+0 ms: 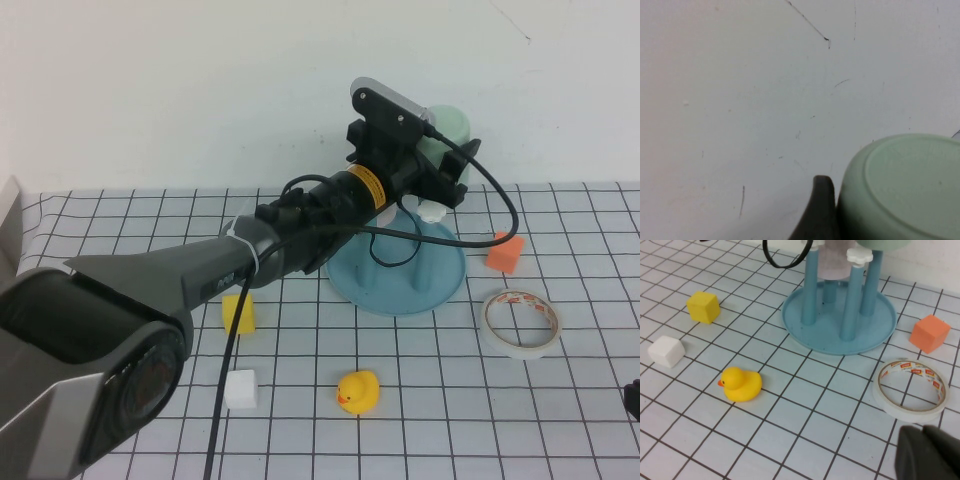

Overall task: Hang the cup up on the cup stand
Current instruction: Place the cup on the cup holder

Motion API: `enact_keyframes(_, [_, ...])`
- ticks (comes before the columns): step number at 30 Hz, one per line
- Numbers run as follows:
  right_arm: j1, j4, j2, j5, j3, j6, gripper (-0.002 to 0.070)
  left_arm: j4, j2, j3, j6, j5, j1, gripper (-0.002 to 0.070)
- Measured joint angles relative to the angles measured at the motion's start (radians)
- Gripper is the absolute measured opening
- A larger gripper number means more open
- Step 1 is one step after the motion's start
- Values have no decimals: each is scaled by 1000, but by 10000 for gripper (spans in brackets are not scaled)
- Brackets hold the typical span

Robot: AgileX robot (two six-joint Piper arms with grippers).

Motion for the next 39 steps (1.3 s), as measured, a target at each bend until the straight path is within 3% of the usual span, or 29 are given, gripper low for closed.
enact_keyframes(14, [0,0,0,0,0,0,-1,-8,0,0,39,31,-4,594])
enact_keyframes(22, [0,0,0,0,0,0,-1,-142,-2,0,127,158,-27,631])
enact_keyframes(31, [0,0,0,0,0,0,-1,-175,-6,0,146,171,-29,629])
enact_keyframes(33, [0,0,0,0,0,0,-1,-176,-14,0,146,180,-31,603])
enact_keyframes(36, [0,0,0,0,0,0,-1,-177,-48,0,146,222,-31,488])
enact_keyframes(39, [0,0,0,0,0,0,-1,-157,-109,0,146,273,-25,271])
